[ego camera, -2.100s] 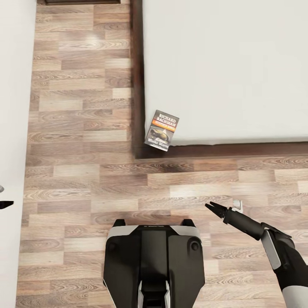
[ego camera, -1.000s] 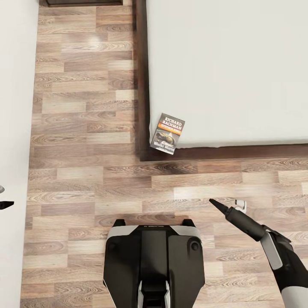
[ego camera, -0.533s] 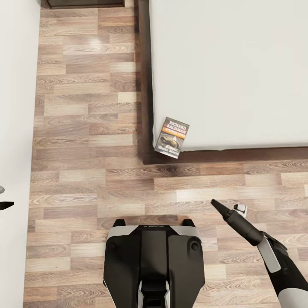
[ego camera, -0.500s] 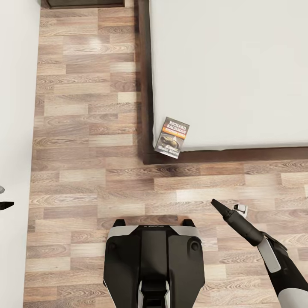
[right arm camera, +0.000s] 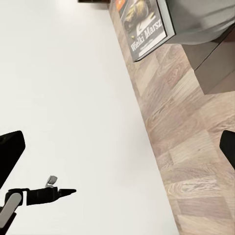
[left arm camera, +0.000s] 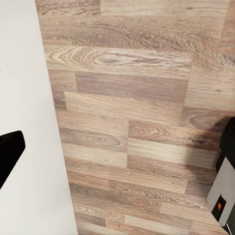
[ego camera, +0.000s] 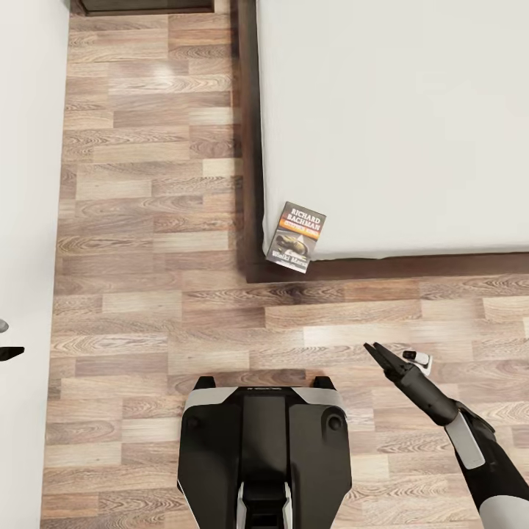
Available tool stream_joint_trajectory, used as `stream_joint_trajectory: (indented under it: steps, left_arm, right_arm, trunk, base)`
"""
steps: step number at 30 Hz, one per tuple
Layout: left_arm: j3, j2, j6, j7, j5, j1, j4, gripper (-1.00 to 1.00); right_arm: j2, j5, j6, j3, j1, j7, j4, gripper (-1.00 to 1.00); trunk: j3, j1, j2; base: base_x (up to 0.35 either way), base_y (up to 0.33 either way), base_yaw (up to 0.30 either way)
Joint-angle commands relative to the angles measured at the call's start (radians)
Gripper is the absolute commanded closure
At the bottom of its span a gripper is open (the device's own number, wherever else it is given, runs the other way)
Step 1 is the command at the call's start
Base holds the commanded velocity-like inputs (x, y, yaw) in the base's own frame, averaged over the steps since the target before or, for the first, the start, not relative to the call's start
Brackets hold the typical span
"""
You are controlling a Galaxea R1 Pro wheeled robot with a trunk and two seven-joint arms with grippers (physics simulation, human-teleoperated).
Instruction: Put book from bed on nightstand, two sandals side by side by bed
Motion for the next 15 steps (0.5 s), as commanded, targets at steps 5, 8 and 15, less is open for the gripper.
stream_joint_trajectory:
  steps: [5, 8, 15]
  left_arm:
    - [0.001, -0.001, 0.004, -0.01, -0.009, -0.001, 0.0, -1.0]
    - [0.001, -0.001, 0.004, -0.009, -0.009, -0.001, 0.0, -1.0]
    - [0.0, -0.001, 0.004, -0.009, -0.011, -0.001, 0.0, -1.0]
  right_arm:
    - [-0.003, -0.007, 0.011, -0.006, 0.0, 0.036, 0.005, -1.0]
    - [-0.003, -0.008, 0.012, -0.009, 0.0, 0.046, 0.006, -1.0]
    - [0.003, -0.009, 0.011, -0.008, 0.0, 0.057, 0.01, -1.0]
  trunk:
    - [-0.001, 0.001, -0.002]
    - [-0.001, 0.001, -0.002]
    - [-0.001, 0.001, -0.002]
  base:
    - [0.001, 0.001, 0.0]
    - [0.0, 0.0, 0.0]
    - [0.0, 0.047, 0.0]
